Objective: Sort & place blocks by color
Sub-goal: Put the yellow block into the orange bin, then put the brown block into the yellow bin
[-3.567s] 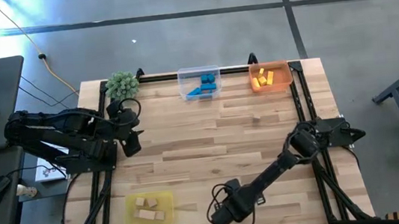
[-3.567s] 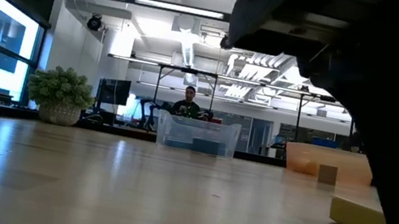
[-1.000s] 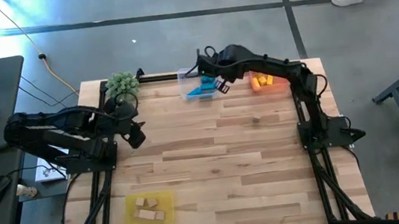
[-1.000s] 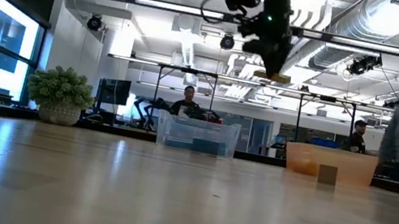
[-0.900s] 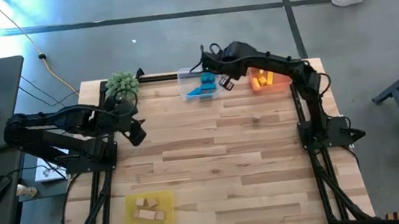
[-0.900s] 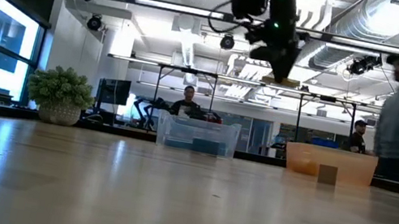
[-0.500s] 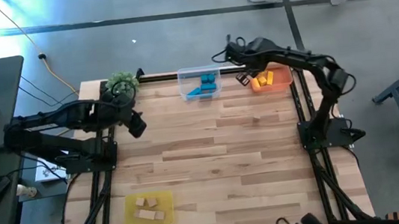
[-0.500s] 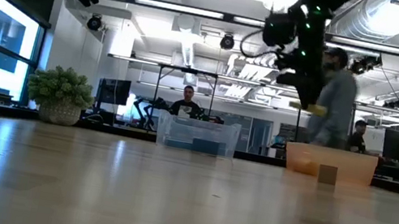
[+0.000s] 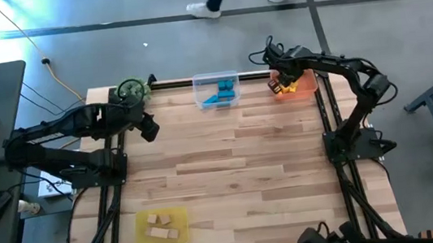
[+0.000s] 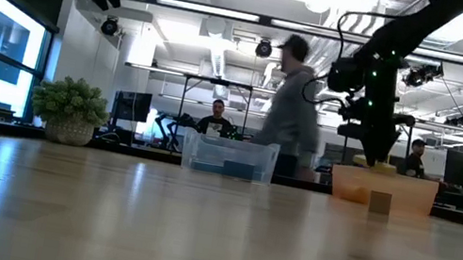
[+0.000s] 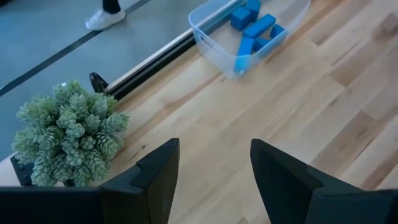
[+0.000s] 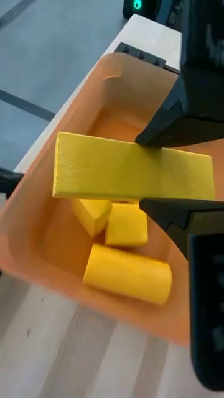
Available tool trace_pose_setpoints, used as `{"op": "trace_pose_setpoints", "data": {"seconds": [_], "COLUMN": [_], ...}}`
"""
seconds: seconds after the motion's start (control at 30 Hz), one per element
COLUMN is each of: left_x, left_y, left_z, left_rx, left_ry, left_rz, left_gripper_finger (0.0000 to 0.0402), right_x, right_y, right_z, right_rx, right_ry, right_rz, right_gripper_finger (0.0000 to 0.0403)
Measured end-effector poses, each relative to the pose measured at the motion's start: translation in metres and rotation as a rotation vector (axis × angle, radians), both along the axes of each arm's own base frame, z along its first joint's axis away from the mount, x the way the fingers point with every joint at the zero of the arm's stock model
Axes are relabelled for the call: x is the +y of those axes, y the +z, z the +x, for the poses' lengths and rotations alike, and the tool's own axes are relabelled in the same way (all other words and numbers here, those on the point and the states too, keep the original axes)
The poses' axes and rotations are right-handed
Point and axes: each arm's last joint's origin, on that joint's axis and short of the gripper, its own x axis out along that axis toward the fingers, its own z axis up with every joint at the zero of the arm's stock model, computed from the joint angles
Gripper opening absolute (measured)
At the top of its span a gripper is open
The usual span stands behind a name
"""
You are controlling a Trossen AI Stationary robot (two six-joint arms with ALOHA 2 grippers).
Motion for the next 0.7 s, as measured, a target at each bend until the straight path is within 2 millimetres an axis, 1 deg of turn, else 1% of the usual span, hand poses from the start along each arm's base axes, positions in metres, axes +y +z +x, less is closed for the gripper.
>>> {"op": "trace_pose_setpoints", "data": {"seconds": [0.17,0.37,0.5,0.7], "left_x": [0.003,0.005,0.007,0.009], "left_y": [0.001,0.001,0.001,0.001], "left_z": [0.001,-0.001,-0.001,-0.002], "left_rx": [-0.019,-0.018,-0.018,-0.018], "left_ry": [0.016,0.034,0.046,0.062], "left_rz": [0.005,0.005,0.005,0.005], "left_gripper_finger": [0.0188,0.0188,0.0188,0.0188], "right_x": [-0.008,-0.015,-0.018,-0.018], "right_y": [-0.008,-0.019,-0.019,-0.019], "right_z": [-0.013,-0.029,-0.034,-0.034], "right_rx": [-0.006,-0.057,-0.065,-0.057], "right_ry": [-0.043,-0.096,-0.113,-0.089], "right_rz": [0.008,0.048,0.054,0.056], "right_gripper_finger": [0.0080,0.0083,0.0110,0.0158]}}
